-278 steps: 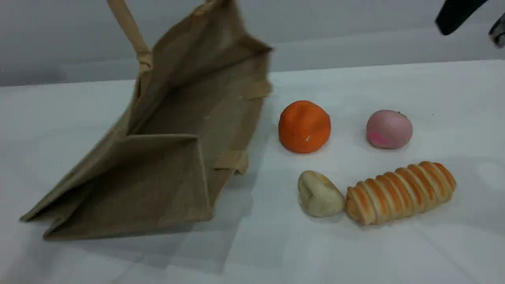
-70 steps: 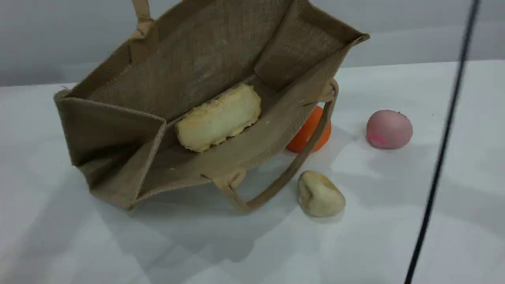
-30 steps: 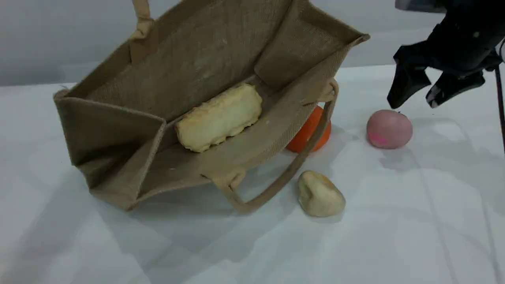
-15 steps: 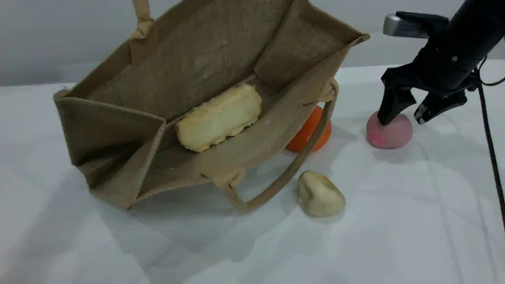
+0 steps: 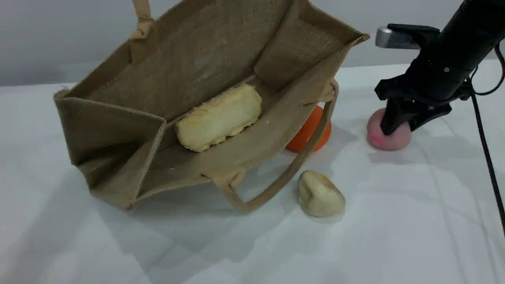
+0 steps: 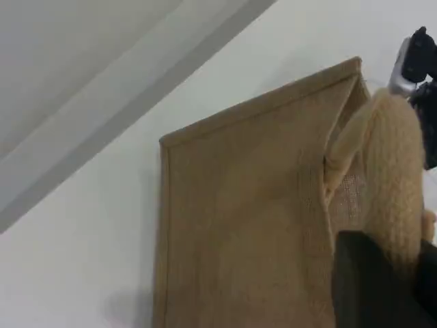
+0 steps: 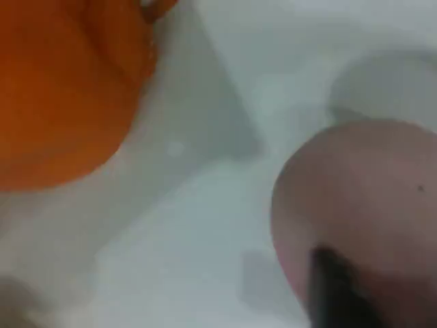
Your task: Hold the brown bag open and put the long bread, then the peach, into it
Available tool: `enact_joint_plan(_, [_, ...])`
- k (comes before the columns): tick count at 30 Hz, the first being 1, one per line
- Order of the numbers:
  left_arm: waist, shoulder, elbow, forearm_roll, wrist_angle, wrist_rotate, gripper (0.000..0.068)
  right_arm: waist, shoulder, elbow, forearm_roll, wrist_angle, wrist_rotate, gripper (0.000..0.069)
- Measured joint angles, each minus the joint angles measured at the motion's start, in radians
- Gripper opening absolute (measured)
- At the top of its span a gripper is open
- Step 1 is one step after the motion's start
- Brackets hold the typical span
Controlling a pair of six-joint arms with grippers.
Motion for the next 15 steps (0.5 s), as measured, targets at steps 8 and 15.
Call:
enact_joint_plan(8, [0.0, 0.0, 0.0, 0.0, 0.0, 0.0, 0.0099, -0.001, -0.076, 0.002, -0.119, 0.123, 0.059, 0.0024])
enact_joint_plan(15, [0.0, 0.0, 0.0, 0.0, 0.0, 0.0, 0.0099, -0.001, -0.228, 0.024, -0.212, 0.207, 0.127, 0.0023])
